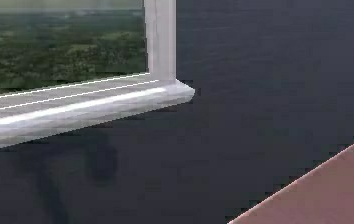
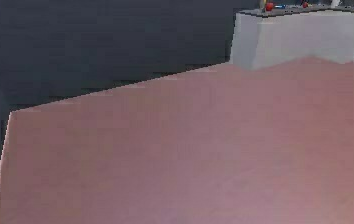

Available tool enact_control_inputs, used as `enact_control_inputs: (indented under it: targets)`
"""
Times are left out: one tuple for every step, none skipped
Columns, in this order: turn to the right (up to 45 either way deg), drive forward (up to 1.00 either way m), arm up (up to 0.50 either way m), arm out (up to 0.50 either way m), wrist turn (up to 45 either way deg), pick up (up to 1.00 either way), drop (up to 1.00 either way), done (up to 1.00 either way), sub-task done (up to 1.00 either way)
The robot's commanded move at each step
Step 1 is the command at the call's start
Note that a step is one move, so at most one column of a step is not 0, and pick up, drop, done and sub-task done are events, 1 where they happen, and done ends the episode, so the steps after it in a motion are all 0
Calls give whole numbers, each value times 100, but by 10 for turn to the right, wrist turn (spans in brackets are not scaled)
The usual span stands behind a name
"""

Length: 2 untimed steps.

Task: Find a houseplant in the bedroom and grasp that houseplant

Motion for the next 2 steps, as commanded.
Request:
enact_control_inputs:
  targets:
    - [450,0,0,0,0,0,0,0,0]
    - [450,0,0,0,0,0,0,0,0]
